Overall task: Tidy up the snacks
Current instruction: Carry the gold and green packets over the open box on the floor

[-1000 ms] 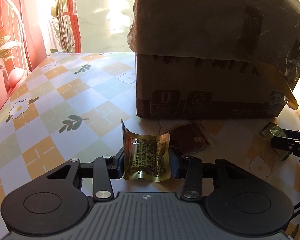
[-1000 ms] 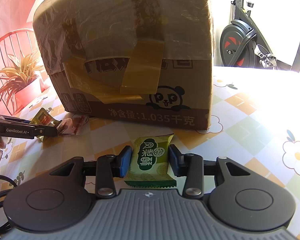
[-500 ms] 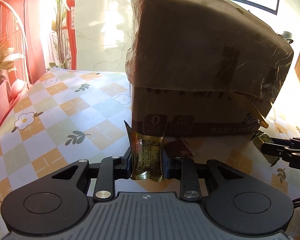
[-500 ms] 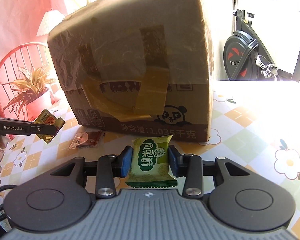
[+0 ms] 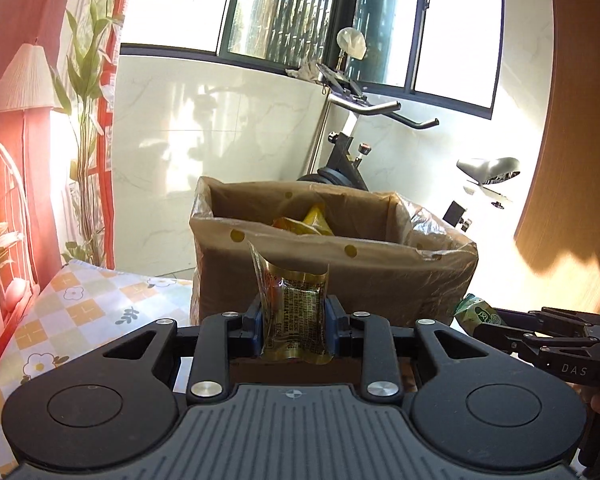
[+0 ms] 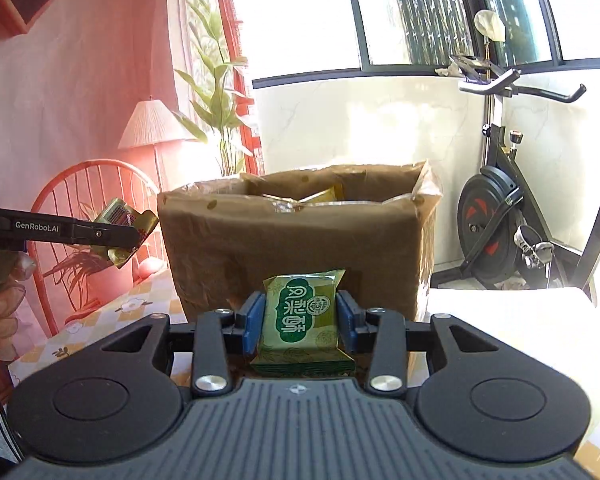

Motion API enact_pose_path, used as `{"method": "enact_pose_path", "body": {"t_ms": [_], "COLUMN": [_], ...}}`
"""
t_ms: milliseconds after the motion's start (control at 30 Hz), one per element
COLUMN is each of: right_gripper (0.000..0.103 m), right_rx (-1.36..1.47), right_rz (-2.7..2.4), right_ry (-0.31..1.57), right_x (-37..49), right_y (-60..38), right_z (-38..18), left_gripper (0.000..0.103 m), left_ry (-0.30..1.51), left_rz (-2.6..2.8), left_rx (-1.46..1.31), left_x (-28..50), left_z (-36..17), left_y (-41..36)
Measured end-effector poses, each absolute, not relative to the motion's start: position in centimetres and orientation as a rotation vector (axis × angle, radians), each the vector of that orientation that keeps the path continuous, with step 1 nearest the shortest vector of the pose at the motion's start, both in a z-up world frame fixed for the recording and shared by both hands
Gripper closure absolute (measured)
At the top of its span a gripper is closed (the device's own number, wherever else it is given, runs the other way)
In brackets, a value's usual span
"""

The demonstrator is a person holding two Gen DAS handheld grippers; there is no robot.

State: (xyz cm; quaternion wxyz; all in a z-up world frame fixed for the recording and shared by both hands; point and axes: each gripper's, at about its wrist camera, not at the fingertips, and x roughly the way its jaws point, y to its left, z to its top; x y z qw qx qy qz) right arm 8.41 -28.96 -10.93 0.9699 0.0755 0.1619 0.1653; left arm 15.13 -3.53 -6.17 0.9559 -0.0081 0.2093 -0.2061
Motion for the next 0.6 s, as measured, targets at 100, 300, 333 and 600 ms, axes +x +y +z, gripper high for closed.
{"method": "enact_pose_path", "body": {"t_ms": [100, 300, 333, 600], "right_gripper": [0.062, 0.062, 0.062, 0.062], "right_rx": [0.158, 0.119, 0.118, 0.103], "right_rz": [0.334, 0.311, 0.302, 0.253], "right_ry": [0.269, 0.244, 0.250, 0.336], "right_x": [9.3, 14.1, 15.3, 21.4], "right_y": [-29.4, -30.0, -30.2, -30.0], "right_z": [-8.1, -4.6, -4.3, -4.3], "left_gripper": [0.071, 0.071, 0.071, 0.067], "left_ry": [0.354, 0.339, 0.349, 0.430], "left_rz": [-0.423, -0.422, -0.412, -0.378], "left_rx": [-0.002, 0.029, 0.032, 0.094], "left_x": [15.9, 20.7, 21.7, 27.8], "left_z": [-3.6, -1.0, -0.9, -1.0], "left_y": [-4.6, -8.3, -8.9, -12.9]}}
